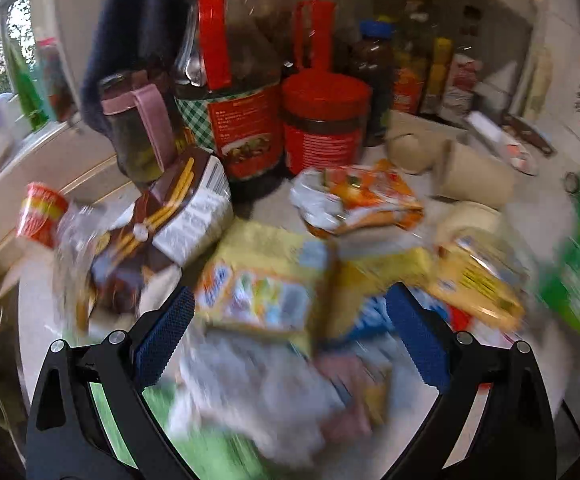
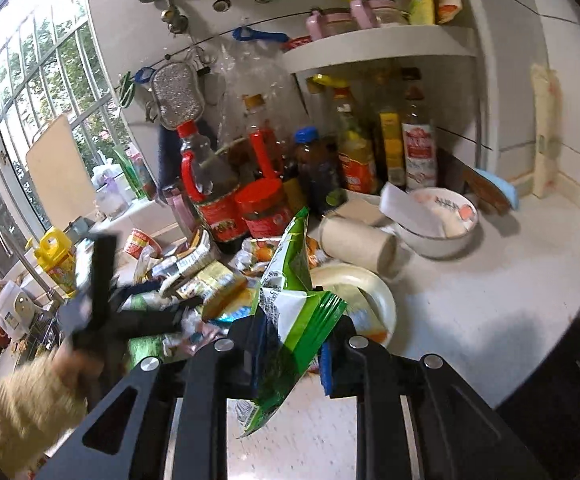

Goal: Collect trash
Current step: 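Grasp the green snack bag with the right gripper while the left gripper grasps a yellow packet, then drop the green bag and yellow packet into the trash bin, opening both grippers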

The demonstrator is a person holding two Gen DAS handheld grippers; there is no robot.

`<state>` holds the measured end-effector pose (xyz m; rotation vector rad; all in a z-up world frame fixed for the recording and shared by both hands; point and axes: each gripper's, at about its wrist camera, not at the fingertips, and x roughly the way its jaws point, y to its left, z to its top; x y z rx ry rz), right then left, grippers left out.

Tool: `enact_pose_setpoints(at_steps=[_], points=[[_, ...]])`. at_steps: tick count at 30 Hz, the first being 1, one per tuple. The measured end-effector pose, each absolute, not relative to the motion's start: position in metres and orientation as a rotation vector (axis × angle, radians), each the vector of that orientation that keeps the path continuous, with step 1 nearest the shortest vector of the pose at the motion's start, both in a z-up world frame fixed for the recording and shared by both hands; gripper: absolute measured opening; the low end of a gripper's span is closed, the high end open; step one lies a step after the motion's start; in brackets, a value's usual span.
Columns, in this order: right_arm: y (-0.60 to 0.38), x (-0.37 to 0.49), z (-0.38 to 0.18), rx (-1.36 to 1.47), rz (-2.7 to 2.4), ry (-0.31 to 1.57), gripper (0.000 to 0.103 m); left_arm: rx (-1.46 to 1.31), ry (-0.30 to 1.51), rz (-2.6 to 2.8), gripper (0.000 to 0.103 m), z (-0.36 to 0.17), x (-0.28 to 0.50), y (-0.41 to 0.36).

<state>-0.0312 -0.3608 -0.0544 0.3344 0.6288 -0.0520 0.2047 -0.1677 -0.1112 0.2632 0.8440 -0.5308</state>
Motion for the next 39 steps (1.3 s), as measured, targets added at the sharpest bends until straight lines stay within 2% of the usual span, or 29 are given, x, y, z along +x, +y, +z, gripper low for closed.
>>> enact_pose_setpoints(at_steps=[3,9,10,11,12,16,17,19,22,27,31,36,39], points=[[-0.361,-0.038,-0.059,0.345,-0.051,0.638,0.021,0.285,0.963,-0.578,0.094,-0.134,0.23,-0.177],[-0.354,-0.038,-0.07,0.341,-0.034,0.66,0.022,0.313,1.003,-0.555,0.094,-0.162,0.252,-0.179],[-0.353,-0.037,-0.072,0.337,-0.031,0.664,0.022,0.299,1.001,-0.561,0.088,-0.162,0.254,-0.177],[-0.351,-0.037,-0.073,0.335,-0.029,0.667,0.022,0.282,0.982,-0.556,0.068,-0.16,0.255,-0.174],[-0.349,-0.037,-0.074,0.332,-0.025,0.67,0.022,0.272,0.969,-0.56,0.064,-0.157,0.254,-0.172],[-0.342,-0.037,-0.074,0.339,-0.001,0.667,0.023,0.28,0.912,-0.576,0.062,-0.141,0.238,-0.163],[-0.341,-0.037,-0.073,0.336,0.005,0.665,0.023,0.273,0.9,-0.583,0.041,-0.136,0.234,-0.159],[-0.334,-0.04,-0.067,0.321,0.025,0.652,0.023,0.225,0.874,-0.578,0.031,-0.121,0.219,-0.143],[-0.322,-0.046,-0.057,0.285,0.06,0.643,0.022,0.177,0.834,-0.628,0.028,-0.099,0.184,-0.118],[-0.3,-0.068,-0.039,0.238,0.151,0.672,0.021,0.175,0.768,-0.742,0.027,-0.068,0.081,-0.073],[-0.278,-0.1,-0.029,0.191,0.252,0.741,0.021,0.152,0.811,-0.814,0.026,-0.059,-0.001,-0.044],[-0.248,-0.145,-0.042,0.16,0.357,0.91,0.021,0.139,0.894,-0.816,0.025,-0.074,-0.087,-0.011],[-0.237,-0.161,-0.071,0.195,0.38,1.019,0.021,0.048,1.005,-0.834,0.025,-0.1,-0.114,0.002]])
